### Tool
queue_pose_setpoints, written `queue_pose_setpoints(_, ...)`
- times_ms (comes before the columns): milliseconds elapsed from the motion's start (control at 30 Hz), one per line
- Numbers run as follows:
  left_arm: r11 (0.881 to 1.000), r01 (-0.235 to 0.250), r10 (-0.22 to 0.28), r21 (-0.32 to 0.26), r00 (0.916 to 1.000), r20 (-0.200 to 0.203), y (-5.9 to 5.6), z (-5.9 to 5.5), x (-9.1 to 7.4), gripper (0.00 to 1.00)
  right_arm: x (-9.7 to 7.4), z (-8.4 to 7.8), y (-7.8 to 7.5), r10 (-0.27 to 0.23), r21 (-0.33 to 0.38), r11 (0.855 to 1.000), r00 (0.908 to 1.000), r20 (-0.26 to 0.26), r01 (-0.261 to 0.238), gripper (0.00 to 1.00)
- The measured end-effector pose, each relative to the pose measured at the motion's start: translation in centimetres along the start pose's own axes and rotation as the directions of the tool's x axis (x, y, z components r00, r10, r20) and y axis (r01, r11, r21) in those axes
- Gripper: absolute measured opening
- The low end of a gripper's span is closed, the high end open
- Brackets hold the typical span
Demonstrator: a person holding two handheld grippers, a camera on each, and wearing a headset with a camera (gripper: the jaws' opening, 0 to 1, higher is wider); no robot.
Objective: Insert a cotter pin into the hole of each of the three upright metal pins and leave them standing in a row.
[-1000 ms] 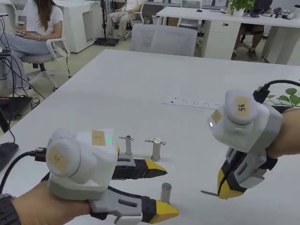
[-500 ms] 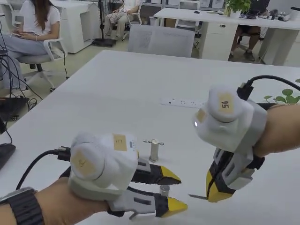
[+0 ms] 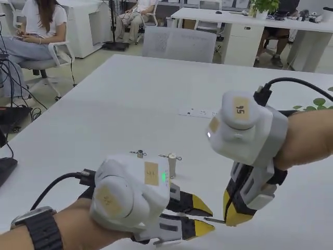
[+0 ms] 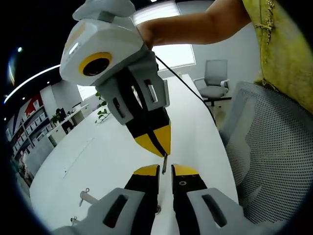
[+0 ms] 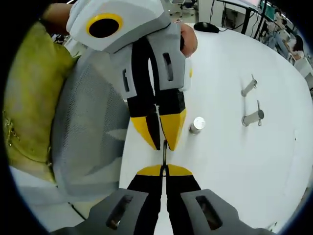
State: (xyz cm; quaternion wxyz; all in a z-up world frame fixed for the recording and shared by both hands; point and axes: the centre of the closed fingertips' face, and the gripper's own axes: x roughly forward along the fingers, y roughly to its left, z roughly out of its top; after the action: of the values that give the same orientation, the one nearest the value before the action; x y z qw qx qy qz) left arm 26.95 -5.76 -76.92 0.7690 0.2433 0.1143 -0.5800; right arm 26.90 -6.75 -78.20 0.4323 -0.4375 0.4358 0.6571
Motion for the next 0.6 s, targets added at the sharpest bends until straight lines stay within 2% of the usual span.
queue_pose_setpoints(267,0.997,0.007,-0.005,0.077,0.9997,-0.022,-0.38,0.00,0.34,0.04,0.21,-0.27,0.18,0.029,0.029,0.999,0.9995,-0.008,-0.029,0.02)
queue_pose_setpoints(433,0.989,0.007,0.001,0.146,0.9987,-0.052,-0.58,-0.29,0.65,0.02,0.42,-0.43,0.51,0.061,0.059,0.996,0.9980,-0.013,-0.060,0.02)
queue_pose_setpoints(600,0.984,0.011,0.000,0.176,0.9979,-0.065,-0.76,-0.40,0.88,0.01,0.57,-0.60,0.77,0.087,0.083,0.993,0.9960,-0.023,-0.085,0.02)
